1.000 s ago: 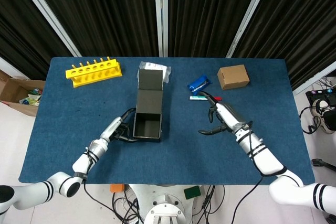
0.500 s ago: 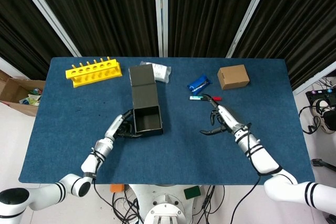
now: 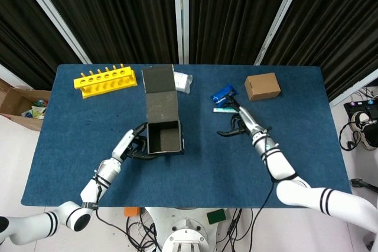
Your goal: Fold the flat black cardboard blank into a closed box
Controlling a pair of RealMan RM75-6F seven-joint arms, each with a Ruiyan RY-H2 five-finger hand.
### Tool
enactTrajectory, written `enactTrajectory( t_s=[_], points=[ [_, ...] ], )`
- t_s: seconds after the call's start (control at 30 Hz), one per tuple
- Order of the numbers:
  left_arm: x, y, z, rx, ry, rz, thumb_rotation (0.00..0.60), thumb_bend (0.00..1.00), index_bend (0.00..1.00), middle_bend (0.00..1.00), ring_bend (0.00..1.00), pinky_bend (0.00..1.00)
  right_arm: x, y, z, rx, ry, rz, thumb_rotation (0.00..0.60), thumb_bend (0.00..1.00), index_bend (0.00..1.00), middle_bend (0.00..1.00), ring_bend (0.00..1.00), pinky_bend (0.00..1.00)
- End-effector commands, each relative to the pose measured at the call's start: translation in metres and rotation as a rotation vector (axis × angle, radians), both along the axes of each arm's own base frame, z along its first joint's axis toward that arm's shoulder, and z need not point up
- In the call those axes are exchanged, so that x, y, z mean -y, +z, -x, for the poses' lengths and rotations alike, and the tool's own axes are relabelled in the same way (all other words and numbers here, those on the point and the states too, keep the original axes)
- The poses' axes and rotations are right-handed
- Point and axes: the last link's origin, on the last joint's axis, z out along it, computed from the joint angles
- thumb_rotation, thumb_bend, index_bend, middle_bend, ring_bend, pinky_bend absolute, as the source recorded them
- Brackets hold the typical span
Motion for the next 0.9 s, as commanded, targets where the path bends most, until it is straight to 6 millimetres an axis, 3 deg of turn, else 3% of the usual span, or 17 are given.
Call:
enactTrajectory(
  t_s=[0.03,0.3,0.43,0.67,0.9],
  points=[
    [0.009,0.007,-0.01,-0.004,-0.061,0.017,0.6,0.02,0.59,0.57,0.75,0.95,0.017,-0.024,-0.044,0.022,0.015,0.003,0.6,0.04,0.0,0.22,0.66,1.0],
    [0.007,0.002,-0.025,-0.049,-0.129,0.038,0.6,0.02,0.59,0.57,0.74,0.95,0.022,-0.036,-0.118,0.145,0.052,0.038,0.6,0.05,0.06,0.27,0.69,1.0],
    [-0.003,-0.003,-0.019,-0.082,-0.073,0.042,0.6,0.02,0.58,0.56,0.74,0.95,0.008,-0.028,-0.154,0.221,0.112,0.002,0.6,0.03,0.1,0.31,0.7,1.0],
    [-0.012,-0.012,0.002,-0.17,0.015,0.023,0.6,0.02,0.56,0.53,0.74,0.95,-0.031,-0.024,-0.164,0.038,0.257,-0.062,0.6,0.0,0.15,0.38,0.73,1.0],
    [-0.015,-0.027,0.014,-0.279,0.047,-0.014,0.6,0.0,0.47,0.48,0.74,0.95,-0.039,-0.034,-0.166,-0.18,0.272,-0.034,0.6,0.0,0.19,0.41,0.74,1.0]
  ],
)
